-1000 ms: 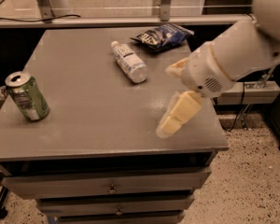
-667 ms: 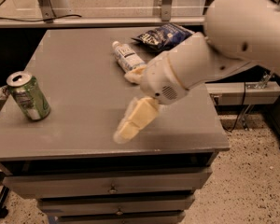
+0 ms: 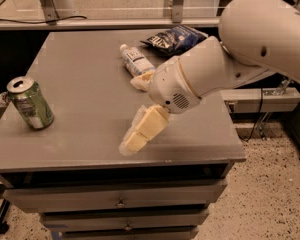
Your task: Pick green can
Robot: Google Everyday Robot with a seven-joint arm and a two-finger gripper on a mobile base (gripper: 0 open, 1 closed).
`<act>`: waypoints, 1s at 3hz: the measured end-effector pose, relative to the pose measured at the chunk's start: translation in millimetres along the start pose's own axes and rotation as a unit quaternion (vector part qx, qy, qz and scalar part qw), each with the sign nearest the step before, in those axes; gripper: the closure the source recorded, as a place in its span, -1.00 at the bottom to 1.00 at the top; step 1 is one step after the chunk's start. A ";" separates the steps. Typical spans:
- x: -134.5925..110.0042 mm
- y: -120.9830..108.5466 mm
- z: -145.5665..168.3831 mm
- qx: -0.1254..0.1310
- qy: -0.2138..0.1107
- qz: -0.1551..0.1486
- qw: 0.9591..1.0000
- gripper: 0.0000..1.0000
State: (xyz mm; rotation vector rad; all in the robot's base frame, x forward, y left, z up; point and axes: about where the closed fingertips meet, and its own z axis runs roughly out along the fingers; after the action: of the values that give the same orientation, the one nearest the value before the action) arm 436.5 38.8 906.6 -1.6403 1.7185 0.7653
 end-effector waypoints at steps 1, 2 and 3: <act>5.6 4.7 31.3 -0.018 -0.053 0.010 0.998 -1.00; -22.4 -15.1 79.3 -0.009 -0.126 0.004 0.992 -1.00; -60.8 -43.2 115.7 0.004 -0.182 -0.006 0.983 -1.00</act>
Offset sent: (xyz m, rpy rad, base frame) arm 0.0629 0.1475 -0.0395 0.4536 -0.0525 -0.0090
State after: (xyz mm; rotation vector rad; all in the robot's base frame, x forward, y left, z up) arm 487.0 164.5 881.6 -1.3998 1.4474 0.9834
